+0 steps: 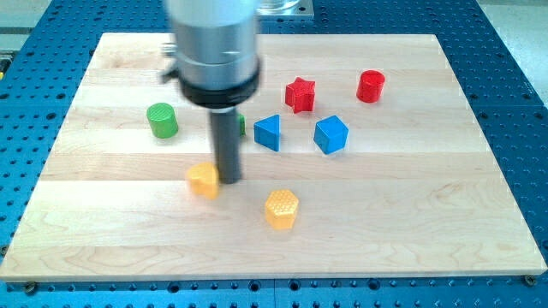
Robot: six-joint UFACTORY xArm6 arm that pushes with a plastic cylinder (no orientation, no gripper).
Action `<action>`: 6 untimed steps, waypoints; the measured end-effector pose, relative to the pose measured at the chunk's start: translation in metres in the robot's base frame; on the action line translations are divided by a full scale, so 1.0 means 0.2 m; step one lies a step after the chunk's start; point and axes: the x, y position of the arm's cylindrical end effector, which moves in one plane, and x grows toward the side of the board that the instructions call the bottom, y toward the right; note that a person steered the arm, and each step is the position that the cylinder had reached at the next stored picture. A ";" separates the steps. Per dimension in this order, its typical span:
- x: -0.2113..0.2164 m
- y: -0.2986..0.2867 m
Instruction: Move the yellow heart to the left of the hexagon
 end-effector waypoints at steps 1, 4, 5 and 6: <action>-0.10 -0.09; -0.07 -0.05; 0.01 0.04; 0.09 0.07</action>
